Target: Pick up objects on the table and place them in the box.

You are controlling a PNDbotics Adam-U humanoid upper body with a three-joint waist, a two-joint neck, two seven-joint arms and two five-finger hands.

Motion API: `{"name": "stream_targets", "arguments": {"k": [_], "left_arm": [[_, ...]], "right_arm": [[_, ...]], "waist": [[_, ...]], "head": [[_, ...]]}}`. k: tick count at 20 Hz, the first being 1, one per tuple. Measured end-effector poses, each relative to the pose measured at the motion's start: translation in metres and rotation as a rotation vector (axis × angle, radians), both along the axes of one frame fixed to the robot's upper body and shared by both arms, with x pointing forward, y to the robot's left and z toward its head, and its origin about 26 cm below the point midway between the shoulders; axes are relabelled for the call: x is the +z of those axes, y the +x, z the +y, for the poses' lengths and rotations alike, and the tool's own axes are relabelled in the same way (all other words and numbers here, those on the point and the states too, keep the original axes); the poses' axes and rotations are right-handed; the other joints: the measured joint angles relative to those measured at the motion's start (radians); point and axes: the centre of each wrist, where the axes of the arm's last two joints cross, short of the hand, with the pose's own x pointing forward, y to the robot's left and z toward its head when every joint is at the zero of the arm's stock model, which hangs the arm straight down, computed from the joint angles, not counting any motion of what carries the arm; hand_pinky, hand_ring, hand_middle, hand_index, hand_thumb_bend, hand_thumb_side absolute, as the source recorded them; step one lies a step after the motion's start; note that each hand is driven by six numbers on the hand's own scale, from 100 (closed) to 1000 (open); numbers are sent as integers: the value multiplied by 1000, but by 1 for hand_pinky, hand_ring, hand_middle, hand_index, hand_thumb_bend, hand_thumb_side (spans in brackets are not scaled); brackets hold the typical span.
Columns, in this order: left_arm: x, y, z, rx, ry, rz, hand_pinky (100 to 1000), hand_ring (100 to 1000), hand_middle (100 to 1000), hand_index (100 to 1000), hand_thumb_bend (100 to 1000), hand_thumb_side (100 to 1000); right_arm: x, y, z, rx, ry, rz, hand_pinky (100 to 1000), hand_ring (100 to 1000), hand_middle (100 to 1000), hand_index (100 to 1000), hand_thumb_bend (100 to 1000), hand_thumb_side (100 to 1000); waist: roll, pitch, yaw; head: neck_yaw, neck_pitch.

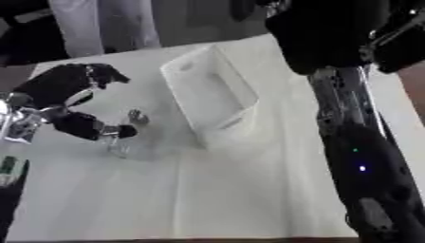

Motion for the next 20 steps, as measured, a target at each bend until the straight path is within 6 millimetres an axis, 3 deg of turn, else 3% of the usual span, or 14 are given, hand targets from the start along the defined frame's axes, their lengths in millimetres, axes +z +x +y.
{"name": "stream_targets", "arguments": {"k": [1,2,3,8,16,17,19,20], "left_arm": [[-3,1,0,0,-5,8,393,620,759,874,605,1000],[-6,1,-1,1,-12,17,392,619,760,874,661,1000],[-10,1,-3,2,-20,28,383,617,769,876,569,1000],[-26,-2,-14,1,-67,83,380,615,775,878,545,1000],[-29,-2,-20,47,-56,121,344,556,737,870,610,1000],[-29,-2,-20,58,-53,121,239,498,708,870,645,1000],[-28,-1,-22,85,-45,116,166,476,694,873,658,991],[-28,-1,-22,100,-42,113,173,478,696,873,658,992]], "right_arm": [[0,0,0,-1,-1,0,664,815,928,485,100,820],[0,0,0,-1,-1,0,664,815,928,485,100,820],[-1,0,-1,-3,-2,2,664,815,929,485,100,821],[-3,1,-3,-11,-9,5,664,815,929,484,100,821],[-3,1,-3,-12,-9,5,664,816,930,483,100,819],[-3,1,-3,-12,-9,5,664,816,930,483,100,817],[-3,1,-3,-12,-9,5,664,816,930,481,100,817],[-2,1,-3,-12,-9,5,664,816,930,481,100,817]], "waist": [[1,-1,3],[3,-2,6],[5,-3,9],[6,-5,13],[6,-5,9],[6,-5,9],[5,-5,9],[5,-5,8]], "head": [[3,0],[6,0],[7,0],[7,0],[7,0],[7,0],[7,0],[7,0]]}}
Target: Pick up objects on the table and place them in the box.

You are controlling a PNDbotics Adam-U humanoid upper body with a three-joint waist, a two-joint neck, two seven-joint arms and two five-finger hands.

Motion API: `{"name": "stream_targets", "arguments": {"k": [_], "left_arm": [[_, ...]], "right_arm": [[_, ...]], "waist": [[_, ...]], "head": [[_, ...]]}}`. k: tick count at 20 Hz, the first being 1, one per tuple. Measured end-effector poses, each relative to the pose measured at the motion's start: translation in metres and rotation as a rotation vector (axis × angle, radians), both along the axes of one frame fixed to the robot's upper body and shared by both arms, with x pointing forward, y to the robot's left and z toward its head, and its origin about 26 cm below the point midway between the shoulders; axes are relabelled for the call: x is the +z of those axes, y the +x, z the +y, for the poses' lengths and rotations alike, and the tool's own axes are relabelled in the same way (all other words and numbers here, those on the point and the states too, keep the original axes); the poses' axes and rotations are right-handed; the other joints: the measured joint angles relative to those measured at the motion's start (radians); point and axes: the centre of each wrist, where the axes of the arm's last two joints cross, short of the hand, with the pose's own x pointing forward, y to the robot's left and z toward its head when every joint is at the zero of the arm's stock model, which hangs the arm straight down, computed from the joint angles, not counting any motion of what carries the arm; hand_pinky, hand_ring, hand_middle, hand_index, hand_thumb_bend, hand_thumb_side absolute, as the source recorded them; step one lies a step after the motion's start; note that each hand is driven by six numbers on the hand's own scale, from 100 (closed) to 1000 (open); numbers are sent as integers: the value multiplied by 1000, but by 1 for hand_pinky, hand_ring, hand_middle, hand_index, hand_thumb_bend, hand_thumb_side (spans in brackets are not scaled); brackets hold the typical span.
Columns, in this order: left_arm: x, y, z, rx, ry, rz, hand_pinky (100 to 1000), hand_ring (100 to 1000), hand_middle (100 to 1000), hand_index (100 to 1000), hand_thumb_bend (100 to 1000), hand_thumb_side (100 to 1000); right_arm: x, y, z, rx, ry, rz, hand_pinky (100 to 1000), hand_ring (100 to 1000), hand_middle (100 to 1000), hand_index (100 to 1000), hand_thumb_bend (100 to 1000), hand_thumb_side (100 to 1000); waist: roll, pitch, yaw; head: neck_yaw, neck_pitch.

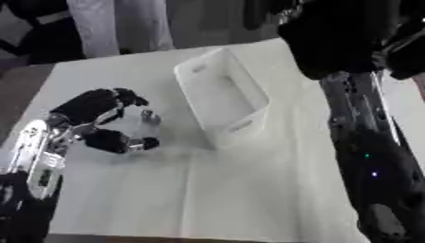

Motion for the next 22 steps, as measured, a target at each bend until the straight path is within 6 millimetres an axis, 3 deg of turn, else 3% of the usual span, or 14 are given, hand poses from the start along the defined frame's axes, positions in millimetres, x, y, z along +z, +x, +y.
{"name": "stream_targets", "arguments": {"k": [1,2,5,11,22], "left_arm": [[0,0,0,14,0,-2,100,443,673,873,656,989],[-1,0,0,31,-2,-5,113,451,677,873,658,988],[-2,0,-1,76,-7,-17,100,346,590,857,638,1000],[-4,0,-4,116,-33,-32,100,248,476,810,596,1000],[-11,2,-8,127,-29,-13,100,219,422,780,599,1000]], "right_arm": [[0,0,0,-1,-2,-1,664,816,930,481,100,816],[0,0,-1,-4,-4,-1,664,816,930,481,100,817],[0,0,-2,-5,-6,-2,664,816,931,480,100,816],[0,0,-2,-6,-6,-3,663,817,931,478,100,815],[0,1,-3,-13,-14,-6,663,817,931,478,100,814]], "waist": [[0,0,0],[0,0,0],[0,2,0],[0,5,0],[0,6,0]], "head": [[0,0],[0,0],[0,0],[0,0],[0,0]]}}
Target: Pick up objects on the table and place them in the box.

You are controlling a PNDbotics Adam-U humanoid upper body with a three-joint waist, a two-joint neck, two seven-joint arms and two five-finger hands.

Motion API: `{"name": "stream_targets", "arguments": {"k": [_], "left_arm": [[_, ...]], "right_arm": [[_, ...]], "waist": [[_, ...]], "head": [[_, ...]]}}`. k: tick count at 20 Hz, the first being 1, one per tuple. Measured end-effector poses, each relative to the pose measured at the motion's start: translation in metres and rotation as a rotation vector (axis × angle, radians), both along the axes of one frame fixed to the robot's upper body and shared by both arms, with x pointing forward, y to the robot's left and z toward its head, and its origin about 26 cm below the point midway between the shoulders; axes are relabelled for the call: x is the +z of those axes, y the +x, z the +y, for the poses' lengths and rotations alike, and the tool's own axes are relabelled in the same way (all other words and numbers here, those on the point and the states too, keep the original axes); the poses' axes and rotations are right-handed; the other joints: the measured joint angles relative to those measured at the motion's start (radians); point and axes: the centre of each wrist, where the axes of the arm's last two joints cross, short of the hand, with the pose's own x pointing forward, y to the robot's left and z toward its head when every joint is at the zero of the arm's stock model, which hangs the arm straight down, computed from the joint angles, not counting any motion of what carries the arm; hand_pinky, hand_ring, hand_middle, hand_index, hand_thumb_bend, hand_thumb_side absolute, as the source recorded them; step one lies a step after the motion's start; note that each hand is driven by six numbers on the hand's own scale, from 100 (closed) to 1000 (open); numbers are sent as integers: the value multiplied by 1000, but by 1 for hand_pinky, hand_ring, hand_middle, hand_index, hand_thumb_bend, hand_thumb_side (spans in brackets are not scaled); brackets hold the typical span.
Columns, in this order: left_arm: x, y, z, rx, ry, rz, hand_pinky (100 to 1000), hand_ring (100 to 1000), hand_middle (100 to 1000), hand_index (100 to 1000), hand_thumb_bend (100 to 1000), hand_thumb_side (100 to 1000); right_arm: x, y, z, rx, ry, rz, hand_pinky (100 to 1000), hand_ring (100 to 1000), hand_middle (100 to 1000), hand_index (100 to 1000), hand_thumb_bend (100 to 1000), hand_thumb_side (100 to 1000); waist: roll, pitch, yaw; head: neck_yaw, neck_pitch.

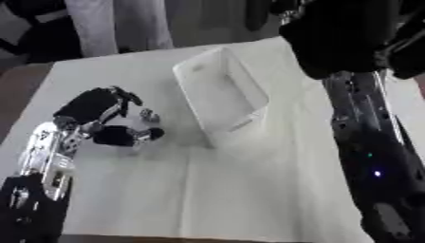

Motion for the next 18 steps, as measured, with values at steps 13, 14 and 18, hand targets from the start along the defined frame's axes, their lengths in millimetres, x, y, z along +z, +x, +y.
{"name": "stream_targets", "arguments": {"k": [13,14,18], "left_arm": [[-5,4,8,52,42,18,100,230,428,776,637,1000],[-4,4,10,62,51,16,100,231,428,775,646,1000],[-1,8,22,102,89,-2,100,232,427,771,652,1000]], "right_arm": [[1,0,-2,-9,-2,-5,663,818,932,468,100,814],[1,0,-2,-8,-2,-7,663,817,932,468,100,814],[3,0,-1,-10,-4,-15,663,817,932,466,100,814]], "waist": [[0,11,-1],[0,12,-2],[-2,12,-5]], "head": [[0,0],[0,0],[0,0]]}}
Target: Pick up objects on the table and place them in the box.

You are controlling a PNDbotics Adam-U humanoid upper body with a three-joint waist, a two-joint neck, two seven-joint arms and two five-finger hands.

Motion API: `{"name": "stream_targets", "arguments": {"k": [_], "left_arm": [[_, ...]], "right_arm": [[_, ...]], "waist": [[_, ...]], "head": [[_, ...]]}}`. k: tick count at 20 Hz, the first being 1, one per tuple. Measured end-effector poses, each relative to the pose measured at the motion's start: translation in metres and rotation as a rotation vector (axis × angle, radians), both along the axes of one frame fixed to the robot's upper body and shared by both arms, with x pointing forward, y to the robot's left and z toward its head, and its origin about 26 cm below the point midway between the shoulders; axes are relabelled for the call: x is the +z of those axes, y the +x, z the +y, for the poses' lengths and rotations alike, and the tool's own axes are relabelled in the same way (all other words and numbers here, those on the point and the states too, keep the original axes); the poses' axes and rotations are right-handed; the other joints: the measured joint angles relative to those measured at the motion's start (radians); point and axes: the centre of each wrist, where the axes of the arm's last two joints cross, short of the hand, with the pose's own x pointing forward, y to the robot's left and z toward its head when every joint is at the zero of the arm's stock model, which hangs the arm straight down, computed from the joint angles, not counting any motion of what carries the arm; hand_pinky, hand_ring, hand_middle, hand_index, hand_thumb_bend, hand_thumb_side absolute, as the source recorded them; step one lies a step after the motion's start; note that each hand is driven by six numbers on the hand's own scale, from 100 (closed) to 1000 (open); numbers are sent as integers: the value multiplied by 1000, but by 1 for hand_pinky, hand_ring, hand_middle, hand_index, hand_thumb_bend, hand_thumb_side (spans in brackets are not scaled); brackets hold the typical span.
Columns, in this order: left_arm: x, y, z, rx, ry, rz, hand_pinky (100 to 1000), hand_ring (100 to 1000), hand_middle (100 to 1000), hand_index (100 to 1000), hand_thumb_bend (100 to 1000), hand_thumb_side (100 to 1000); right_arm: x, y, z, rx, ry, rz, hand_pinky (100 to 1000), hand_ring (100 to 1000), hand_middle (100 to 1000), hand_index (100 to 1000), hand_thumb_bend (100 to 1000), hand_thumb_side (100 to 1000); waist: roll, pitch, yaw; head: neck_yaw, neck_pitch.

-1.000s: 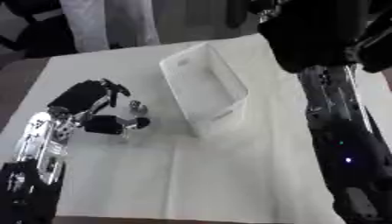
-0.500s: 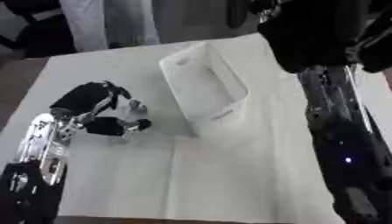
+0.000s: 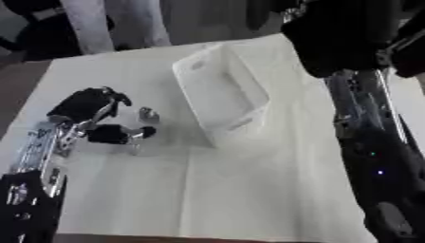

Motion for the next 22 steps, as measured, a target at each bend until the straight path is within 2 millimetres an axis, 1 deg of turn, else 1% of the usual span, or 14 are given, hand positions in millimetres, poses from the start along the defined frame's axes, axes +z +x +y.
{"name": "stream_targets", "arguments": {"k": [7,10,16,22], "left_arm": [[-4,4,7,20,19,10,100,233,428,772,641,1000],[-7,5,7,17,21,16,100,232,427,772,612,1000],[-9,5,8,4,23,20,100,231,426,771,584,1000],[-11,5,7,-5,20,32,100,231,424,769,576,1000]], "right_arm": [[2,0,1,-2,8,-5,663,817,931,465,100,810],[3,0,1,-2,11,-8,663,817,931,465,100,811],[2,0,2,0,10,-9,663,817,932,465,100,811],[2,-1,2,3,7,-9,663,817,932,465,100,811]], "waist": [[-6,4,-1],[-9,5,-3],[-8,6,-3],[-5,6,-7]], "head": [[0,0],[0,0],[0,0],[0,0]]}}
